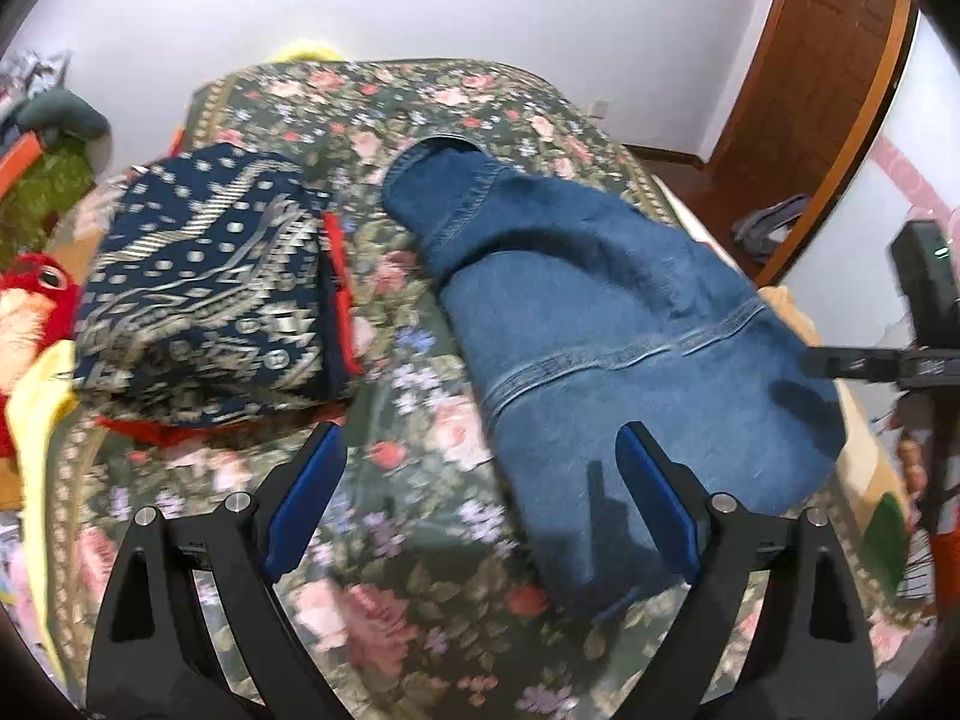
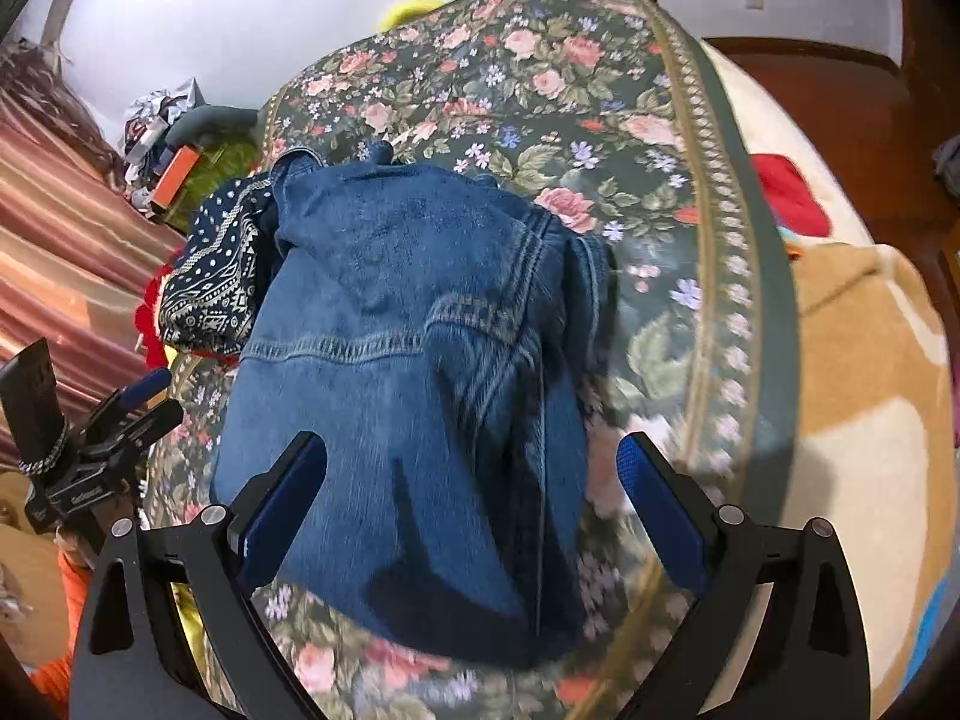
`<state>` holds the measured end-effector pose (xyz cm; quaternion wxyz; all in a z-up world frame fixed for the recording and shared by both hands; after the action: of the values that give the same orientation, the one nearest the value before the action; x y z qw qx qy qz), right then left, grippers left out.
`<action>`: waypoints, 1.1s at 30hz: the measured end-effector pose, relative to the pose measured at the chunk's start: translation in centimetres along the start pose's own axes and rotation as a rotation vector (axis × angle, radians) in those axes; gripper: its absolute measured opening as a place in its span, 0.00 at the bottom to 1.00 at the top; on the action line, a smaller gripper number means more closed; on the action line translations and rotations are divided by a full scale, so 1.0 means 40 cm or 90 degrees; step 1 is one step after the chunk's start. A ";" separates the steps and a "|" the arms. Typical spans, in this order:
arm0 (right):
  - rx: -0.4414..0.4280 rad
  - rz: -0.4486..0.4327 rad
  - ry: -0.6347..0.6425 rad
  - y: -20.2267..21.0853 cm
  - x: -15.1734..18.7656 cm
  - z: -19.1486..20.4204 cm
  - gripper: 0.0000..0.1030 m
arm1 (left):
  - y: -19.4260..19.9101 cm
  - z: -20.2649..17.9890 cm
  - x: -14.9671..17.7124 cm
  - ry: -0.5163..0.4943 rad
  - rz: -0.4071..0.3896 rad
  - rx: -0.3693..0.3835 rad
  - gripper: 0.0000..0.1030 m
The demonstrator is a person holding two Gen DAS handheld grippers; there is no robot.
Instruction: Fold large clothes
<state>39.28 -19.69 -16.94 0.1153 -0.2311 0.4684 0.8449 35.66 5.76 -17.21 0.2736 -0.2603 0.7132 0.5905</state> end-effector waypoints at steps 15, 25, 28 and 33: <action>-0.099 0.109 -0.103 -0.215 -0.029 -0.099 1.00 | -0.267 0.021 0.010 0.230 0.151 0.195 0.89; -0.147 0.109 -0.127 -0.211 -0.046 -0.077 0.72 | -0.343 0.022 0.020 0.317 0.210 0.246 0.89; -0.132 0.100 -0.127 -0.191 -0.053 -0.056 0.56 | -0.334 0.013 -0.002 0.300 0.219 0.235 0.78; -0.124 0.078 -0.107 -0.134 -0.086 0.014 0.37 | -0.264 -0.026 -0.067 0.253 0.201 0.238 0.66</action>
<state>44.30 -16.26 -18.94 0.0791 -0.1404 0.3861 0.9083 44.84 3.12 -22.57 0.0772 -0.2017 0.8807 0.4217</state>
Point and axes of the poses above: each gripper's, at about its wrist camera, not at the fingertips, and y roughly against the way its jaws point, z to its left, x to its underside, the point moved 2 cm from there along -y, roughly the way its jaws point, and after that the axes turned 9 degrees about -z, right-handed, at the moved point
